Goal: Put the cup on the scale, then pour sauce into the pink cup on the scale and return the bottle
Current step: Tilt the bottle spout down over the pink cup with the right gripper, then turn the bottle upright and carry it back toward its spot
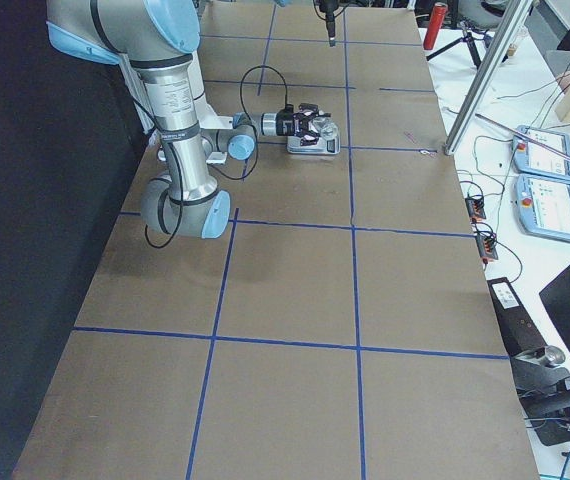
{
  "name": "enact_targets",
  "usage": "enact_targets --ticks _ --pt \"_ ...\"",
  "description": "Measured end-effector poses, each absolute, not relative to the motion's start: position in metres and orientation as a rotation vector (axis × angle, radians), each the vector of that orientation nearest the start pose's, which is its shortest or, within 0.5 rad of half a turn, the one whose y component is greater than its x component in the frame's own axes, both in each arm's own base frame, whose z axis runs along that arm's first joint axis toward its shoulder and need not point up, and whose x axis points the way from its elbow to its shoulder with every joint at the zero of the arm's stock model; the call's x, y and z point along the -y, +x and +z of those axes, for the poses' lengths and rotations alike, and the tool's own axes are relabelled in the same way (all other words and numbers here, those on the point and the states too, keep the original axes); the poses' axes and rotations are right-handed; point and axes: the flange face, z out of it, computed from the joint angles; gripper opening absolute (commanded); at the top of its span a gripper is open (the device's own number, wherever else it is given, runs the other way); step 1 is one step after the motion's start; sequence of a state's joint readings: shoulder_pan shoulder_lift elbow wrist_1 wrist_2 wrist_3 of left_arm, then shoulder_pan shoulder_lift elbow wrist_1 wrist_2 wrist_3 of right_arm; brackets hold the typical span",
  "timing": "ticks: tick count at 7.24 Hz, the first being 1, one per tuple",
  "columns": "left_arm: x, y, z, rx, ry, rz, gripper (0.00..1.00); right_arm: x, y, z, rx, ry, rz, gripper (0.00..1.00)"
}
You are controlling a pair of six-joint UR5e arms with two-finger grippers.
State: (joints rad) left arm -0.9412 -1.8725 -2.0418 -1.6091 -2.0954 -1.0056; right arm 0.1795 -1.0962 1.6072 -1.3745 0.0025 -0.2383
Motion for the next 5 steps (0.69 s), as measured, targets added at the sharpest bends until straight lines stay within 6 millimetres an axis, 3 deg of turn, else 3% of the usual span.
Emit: enact_targets --ticks 4,5 --pt "0.483 0.248 0.276 -0.924 0.187 -0.137 0.77 0.334 -0.567 0.321 -0.606 1.425 -0.449 0.0" --pt "0.483 0.249 0.275 -0.925 0.187 -0.138 0.77 0.334 -0.57 0.321 -0.491 1.449 -0.363 0.0"
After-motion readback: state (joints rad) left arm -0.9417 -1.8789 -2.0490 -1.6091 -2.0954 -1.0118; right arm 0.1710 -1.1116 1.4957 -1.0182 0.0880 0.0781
